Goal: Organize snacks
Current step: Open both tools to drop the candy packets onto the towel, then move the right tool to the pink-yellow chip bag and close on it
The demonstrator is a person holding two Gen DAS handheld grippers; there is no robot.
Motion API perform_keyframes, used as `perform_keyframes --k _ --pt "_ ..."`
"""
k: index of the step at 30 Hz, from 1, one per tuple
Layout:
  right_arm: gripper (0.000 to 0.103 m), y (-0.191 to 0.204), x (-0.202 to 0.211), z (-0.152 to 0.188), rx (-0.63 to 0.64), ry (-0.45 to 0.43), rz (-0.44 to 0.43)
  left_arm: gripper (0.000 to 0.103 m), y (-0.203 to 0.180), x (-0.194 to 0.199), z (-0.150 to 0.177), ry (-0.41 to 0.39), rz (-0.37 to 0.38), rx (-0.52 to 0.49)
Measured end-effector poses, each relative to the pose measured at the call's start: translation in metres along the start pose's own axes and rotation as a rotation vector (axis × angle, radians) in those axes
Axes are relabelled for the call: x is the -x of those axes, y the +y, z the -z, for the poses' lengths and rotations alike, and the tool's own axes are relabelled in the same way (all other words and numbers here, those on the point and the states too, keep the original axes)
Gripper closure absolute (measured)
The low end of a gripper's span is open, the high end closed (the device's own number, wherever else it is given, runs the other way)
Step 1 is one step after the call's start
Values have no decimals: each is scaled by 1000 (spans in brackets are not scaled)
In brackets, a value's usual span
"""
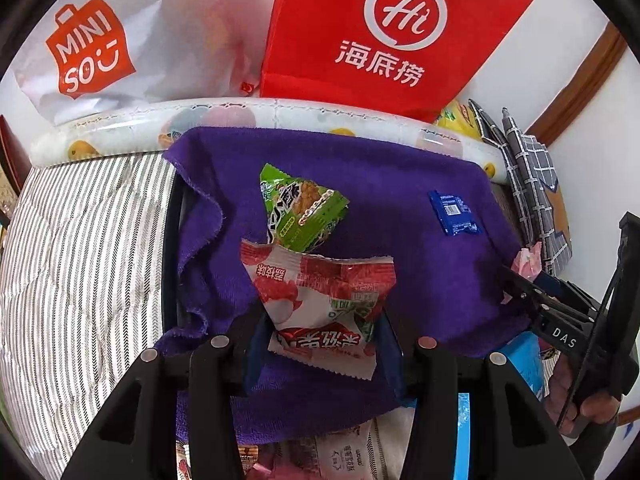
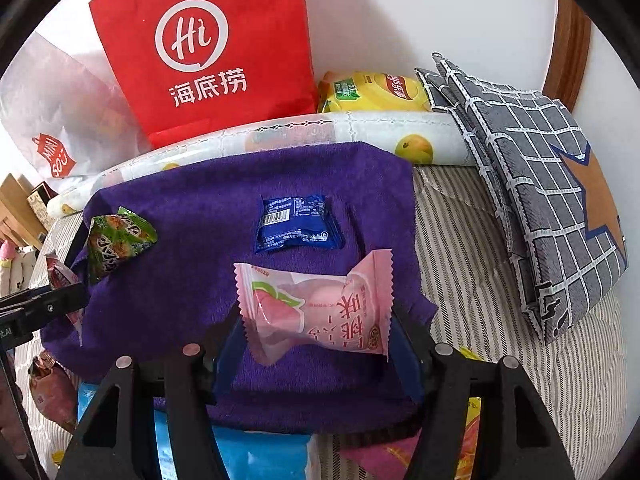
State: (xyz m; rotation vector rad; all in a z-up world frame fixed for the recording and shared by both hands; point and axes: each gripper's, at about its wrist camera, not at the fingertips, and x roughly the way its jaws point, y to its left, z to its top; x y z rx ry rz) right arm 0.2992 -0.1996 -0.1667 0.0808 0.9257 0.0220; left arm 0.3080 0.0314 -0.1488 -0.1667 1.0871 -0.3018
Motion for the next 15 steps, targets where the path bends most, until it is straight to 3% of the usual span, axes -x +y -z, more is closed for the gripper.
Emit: perform_keyframes --k 2,6,8,11,15 --pt "38 -2 0 0 -14 8 -6 52 1 -2 0 13 5 7" --pt "30 -2 8 -1 -24 0 -6 23 -2 1 1 12 -17 13" --pt "17 0 18 0 -15 -16 16 20 -6 9 2 -4 -33 8" --pt "17 2 38 3 -8 -52 23 20 -10 24 5 -22 -20 14" --pt "17 -4 67 11 -17 -94 29 20 -21 45 13 -56 -57 11"
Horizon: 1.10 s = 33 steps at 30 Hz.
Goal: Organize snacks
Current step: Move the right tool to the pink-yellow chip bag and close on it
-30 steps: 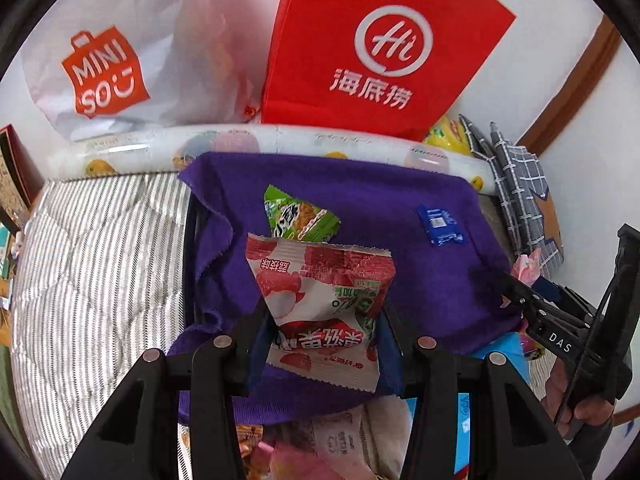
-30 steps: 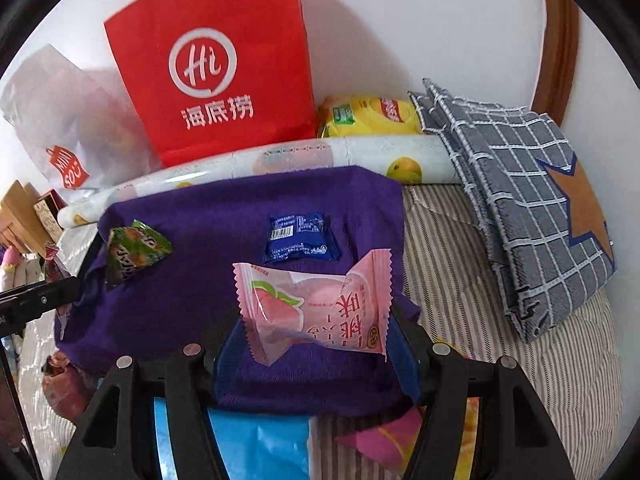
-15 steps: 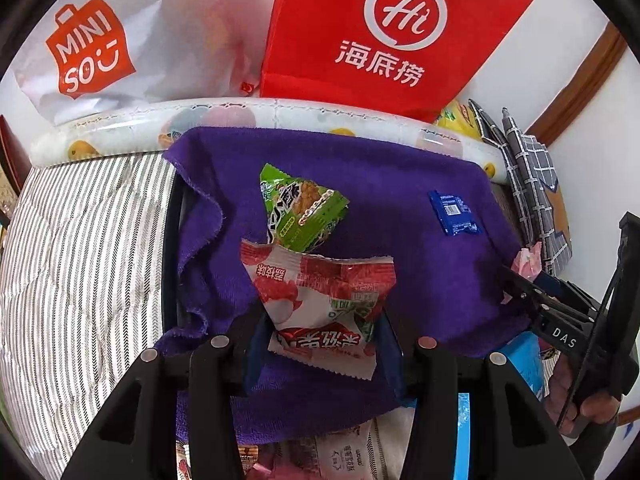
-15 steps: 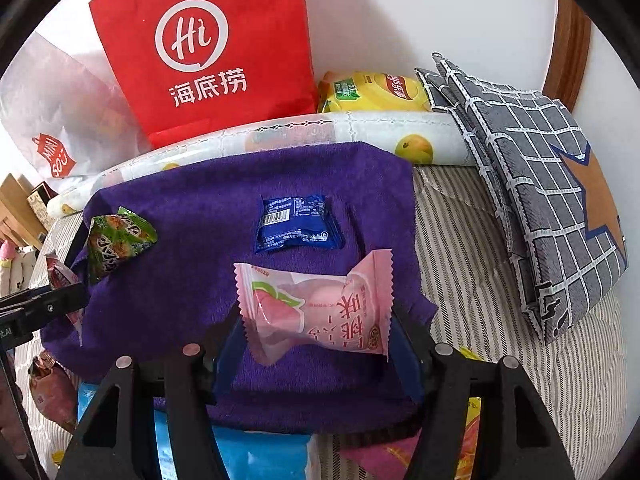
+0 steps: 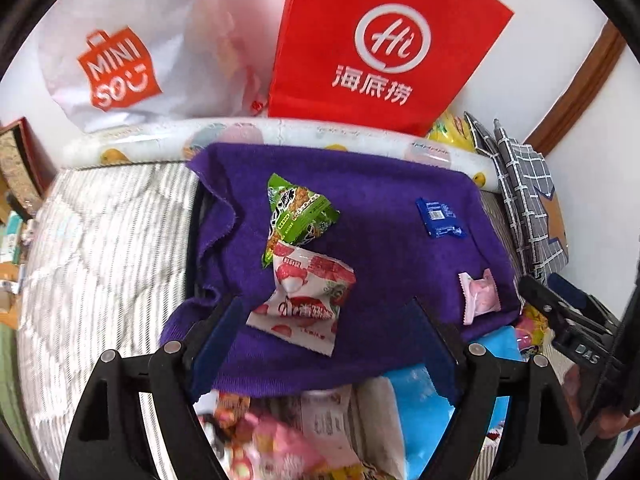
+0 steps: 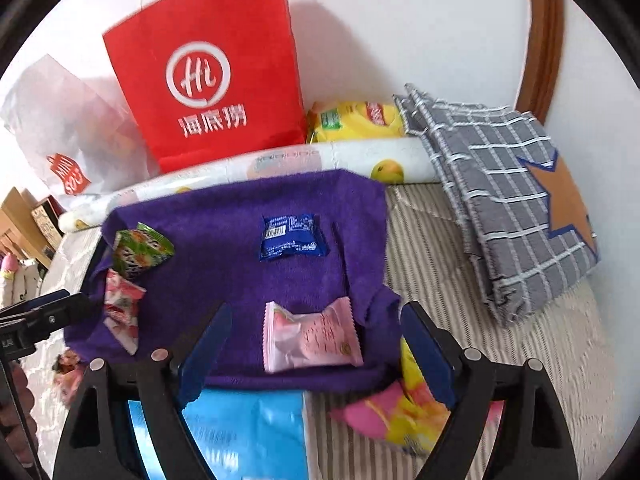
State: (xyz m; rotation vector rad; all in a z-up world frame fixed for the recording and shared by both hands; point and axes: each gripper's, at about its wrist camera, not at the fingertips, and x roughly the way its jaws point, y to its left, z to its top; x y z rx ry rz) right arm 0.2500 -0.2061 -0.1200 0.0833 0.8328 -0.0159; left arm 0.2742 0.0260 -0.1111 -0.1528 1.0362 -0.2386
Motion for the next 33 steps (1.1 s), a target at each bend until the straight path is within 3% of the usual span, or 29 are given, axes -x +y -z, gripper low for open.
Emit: perform_keyframes --k 5,8,14,20,23,33 --pt "16 -14 37 14 13 -40 58 19 -17 25 16 -31 -39 -22" --pt "16 -25 57 28 2 -49 53 14 -27 39 30 -52 -56 -40" --pt "16 -52 90 58 -59 -66 19 14 -40 57 59 -66 -32 -47" --pt "16 -73 108 82 -78 -47 75 14 -49 72 82 -98 -32 -48" --pt "16 -80 116 93 -78 -58 123 14 -52 77 89 -121 -94 -72" --pt "16 -100 113 117 -131 -36 100 14 -56 88 96 -164 -105 -123"
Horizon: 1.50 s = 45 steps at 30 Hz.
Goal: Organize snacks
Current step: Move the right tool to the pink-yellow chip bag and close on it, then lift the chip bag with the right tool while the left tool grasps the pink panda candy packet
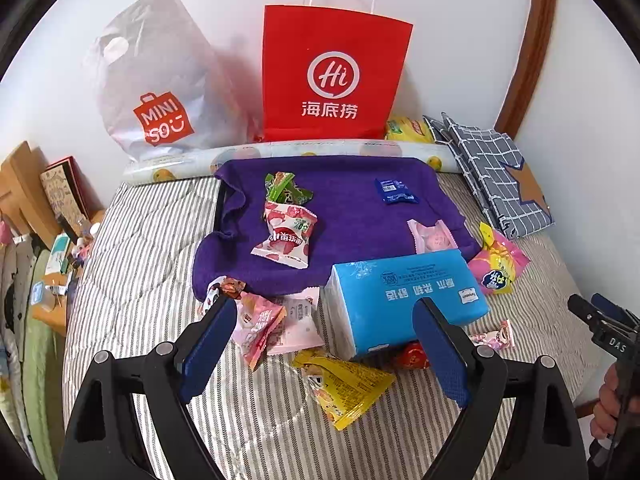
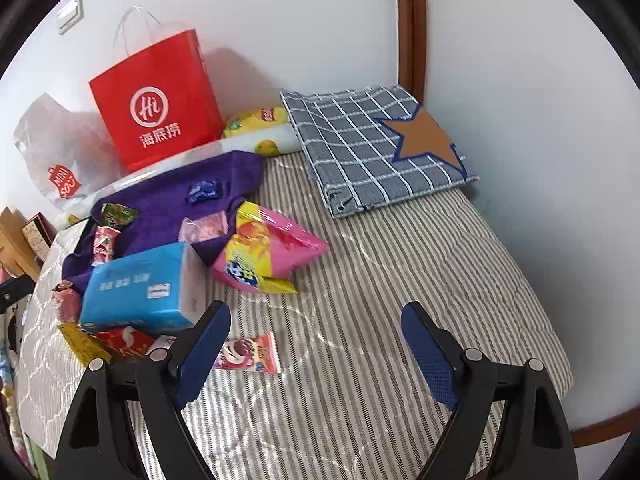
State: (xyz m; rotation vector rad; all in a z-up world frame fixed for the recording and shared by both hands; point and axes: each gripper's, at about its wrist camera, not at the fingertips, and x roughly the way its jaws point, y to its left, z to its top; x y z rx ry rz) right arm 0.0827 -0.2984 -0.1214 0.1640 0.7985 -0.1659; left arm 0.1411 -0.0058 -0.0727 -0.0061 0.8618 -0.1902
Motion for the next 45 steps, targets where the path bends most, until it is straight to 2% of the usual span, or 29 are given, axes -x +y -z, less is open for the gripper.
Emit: perform_keyframes --k 9,13,16,22,31,34,37,45 --pt "16 17 -33 -12 -21 9 -113 14 14 -17 -4 26 56 50" --pt "16 26 -60 -22 -46 45 -141 14 22 -22 -6 24 62 52" --pt "16 27 -82 -26 -105 82 -155 14 31 -26 -7 21 63 61" --pt "16 25 -105 -31 -194 98 -188 14 46 -37 -7 30 63 60" --pt "16 41 -137 -32 -177 127 -118 14 68 -36 -3 31 56 73" --pt "30 44 -133 -32 -156 110 -130 14 74 -34 3 40 37 68" --pt "38 45 -122 -32 -135 88 -134 14 79 -37 9 60 20 72" --pt "38 42 -77 -21 -49 22 -132 14 88 -56 16 108 7 107"
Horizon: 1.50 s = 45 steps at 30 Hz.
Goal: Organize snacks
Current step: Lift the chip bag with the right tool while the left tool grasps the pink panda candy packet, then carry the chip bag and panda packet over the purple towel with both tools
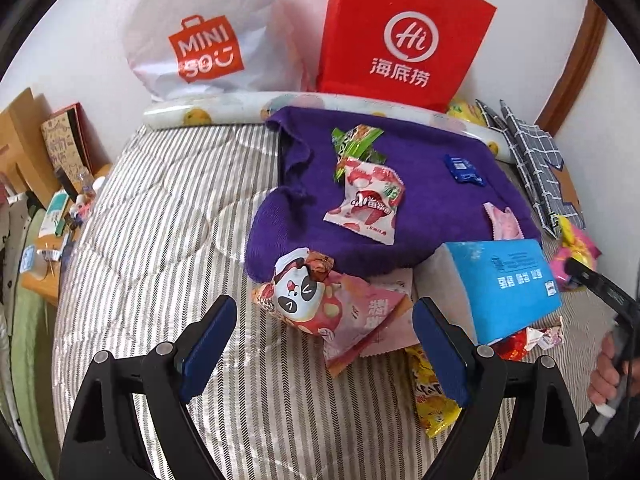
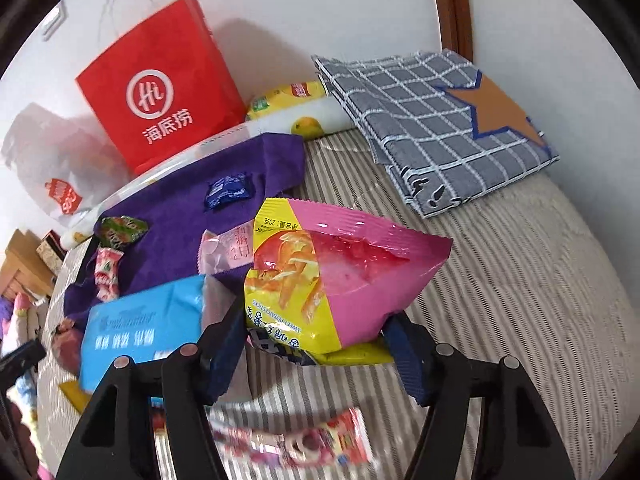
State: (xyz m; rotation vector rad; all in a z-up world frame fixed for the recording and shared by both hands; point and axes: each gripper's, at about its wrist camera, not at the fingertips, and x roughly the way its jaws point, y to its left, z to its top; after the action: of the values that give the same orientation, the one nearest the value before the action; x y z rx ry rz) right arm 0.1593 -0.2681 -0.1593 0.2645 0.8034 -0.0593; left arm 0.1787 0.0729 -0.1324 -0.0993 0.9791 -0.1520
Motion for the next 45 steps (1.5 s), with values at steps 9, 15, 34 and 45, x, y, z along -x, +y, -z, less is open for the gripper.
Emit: perform_keyframes --k 9,15,34,45 --pt "38 -3 45 15 35 -28 -15 14 -17 -37 2 64 -5 -92" --pt "38 -1 48 26 44 -14 -13 29 -12 -52 7 95 -67 -104" --pt "39 35 86 52 112 -41 -88 58 -17 20 27 36 5 -116" --pt "39 61 116 55 198 -65 -136 58 -67 66 33 -1 119 -113"
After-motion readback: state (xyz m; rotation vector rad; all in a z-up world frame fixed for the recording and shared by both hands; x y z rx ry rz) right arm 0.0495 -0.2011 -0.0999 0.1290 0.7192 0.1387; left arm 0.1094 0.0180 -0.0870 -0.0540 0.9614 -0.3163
